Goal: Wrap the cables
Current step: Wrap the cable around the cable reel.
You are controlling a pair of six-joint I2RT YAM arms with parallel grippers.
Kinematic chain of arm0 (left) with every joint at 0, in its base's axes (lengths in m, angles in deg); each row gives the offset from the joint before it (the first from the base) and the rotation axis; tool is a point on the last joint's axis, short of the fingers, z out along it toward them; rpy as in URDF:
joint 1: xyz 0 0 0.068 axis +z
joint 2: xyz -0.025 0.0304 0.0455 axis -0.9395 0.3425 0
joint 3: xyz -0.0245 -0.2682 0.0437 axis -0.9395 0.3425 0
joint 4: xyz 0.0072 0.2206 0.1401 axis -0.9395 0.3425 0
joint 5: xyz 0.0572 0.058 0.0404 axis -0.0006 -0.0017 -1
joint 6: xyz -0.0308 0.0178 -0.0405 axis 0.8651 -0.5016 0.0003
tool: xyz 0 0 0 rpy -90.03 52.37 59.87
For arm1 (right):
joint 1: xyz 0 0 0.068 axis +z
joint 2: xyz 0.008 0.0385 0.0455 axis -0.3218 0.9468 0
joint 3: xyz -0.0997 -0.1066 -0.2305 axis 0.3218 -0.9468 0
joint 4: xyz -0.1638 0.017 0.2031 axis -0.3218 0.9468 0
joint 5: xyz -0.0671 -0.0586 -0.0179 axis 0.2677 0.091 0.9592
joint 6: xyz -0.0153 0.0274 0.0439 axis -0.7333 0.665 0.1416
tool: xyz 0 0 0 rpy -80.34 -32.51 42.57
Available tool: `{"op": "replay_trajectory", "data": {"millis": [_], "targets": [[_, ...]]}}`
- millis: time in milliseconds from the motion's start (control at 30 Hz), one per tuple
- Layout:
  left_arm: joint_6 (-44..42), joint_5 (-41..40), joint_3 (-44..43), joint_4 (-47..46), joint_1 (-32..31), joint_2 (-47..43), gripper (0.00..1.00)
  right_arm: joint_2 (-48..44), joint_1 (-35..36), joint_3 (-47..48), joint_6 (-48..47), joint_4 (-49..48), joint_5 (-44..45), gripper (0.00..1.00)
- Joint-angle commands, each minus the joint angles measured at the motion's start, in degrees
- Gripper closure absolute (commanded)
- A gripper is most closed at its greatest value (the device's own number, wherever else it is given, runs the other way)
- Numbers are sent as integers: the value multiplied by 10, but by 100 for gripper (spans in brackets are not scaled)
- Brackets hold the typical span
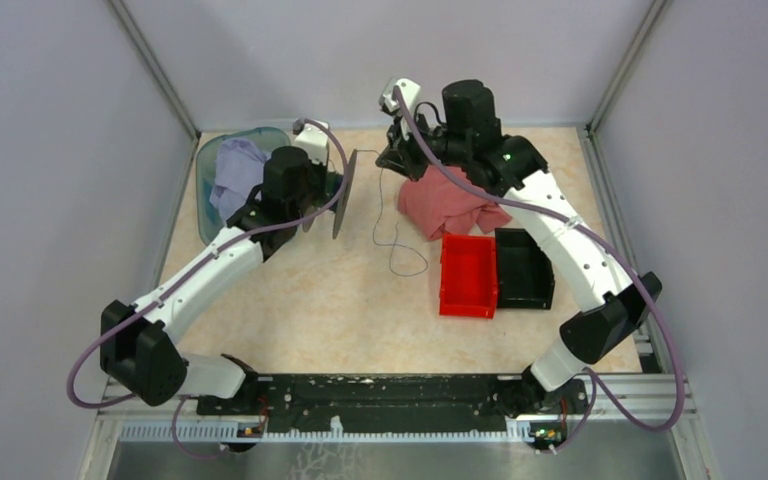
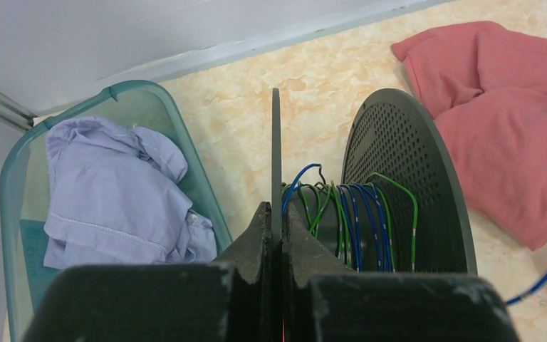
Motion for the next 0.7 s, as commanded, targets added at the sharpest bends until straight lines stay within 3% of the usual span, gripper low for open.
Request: {"op": "replay_trajectory", "data": {"millis": [0,233,667], "targets": [[-24,3,2,-27,-7,-22,100,1,-8,50,17,-29,4,100],[-36,21,9,-28,-15,-26,100,3,-19,58,27,-35,23,100],[-38,177,3,26,-17,-56,100,28,-86,11,37,-97,46,100]]}}
